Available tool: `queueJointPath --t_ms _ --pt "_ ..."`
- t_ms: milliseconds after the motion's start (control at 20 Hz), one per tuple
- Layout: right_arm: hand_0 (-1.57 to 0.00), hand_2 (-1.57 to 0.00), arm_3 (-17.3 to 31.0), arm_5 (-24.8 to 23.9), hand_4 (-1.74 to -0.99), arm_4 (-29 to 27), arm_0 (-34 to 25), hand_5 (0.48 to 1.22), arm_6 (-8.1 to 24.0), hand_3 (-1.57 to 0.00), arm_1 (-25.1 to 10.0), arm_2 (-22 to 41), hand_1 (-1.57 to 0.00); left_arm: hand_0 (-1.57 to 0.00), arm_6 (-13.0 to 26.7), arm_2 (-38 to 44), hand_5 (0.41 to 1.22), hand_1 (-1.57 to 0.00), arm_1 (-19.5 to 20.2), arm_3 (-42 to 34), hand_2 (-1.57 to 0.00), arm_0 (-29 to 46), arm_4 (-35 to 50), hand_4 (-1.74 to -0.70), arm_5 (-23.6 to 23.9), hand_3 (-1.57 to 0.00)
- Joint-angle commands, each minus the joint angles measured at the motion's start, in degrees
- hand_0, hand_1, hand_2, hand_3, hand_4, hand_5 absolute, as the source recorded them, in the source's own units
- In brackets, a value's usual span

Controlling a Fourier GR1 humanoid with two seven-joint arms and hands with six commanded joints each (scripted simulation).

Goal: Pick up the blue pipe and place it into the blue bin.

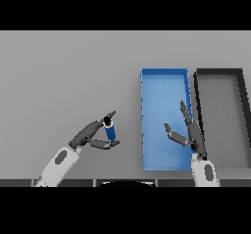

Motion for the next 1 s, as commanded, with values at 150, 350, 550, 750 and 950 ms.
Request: queueJointPath --t_ms 150,350,550,750,950 --pt "0.00 0.00 0.01 -0.03 -1.319 0.31 -0.07 0.665 0.68 0.00 -0.16 0.05 0.00 0.00 -1.01 -1.15 0.500 0.00 -3.49 3.92 0.00 -1.97 -1.56 -1.18 0.55 0.00" --pt "0.00 0.00 -0.62 0.02 -1.320 -0.16 0.11 0.664 0.74 0.00 0.52 0.31 0.00 0.00 -1.62 -0.54 0.607 -0.09 -6.39 5.45 -0.21 -2.59 1.31 -1.28 -0.69 -0.20" --pt "0.00 0.00 0.30 -0.10 -1.313 0.50 0.12 0.665 0.15 0.00 0.14 0.25 0.00 -0.78 -2.43 0.46 0.969 -0.89 -8.21 6.24 -0.97 -2.16 3.88 -1.51 -1.98 -0.98" --pt "0.00 0.00 0.29 0.06 -1.302 0.37 -0.72 0.666 0.87 0.00 -0.52 -0.15 0.00 -1.25 -3.01 -0.70 1.118 -1.29 -7.91 4.66 -1.32 -1.40 2.11 -1.64 -1.05 -1.31" --pt "0.00 0.00 0.70 0.04 -1.281 0.81 -0.83 0.662 -0.03 0.00 -0.05 0.39 0.00 -1.44 -4.20 -1.62 1.179 -1.46 -8.83 1.97 -1.47 -0.85 2.31 -1.69 0.23 -1.42"
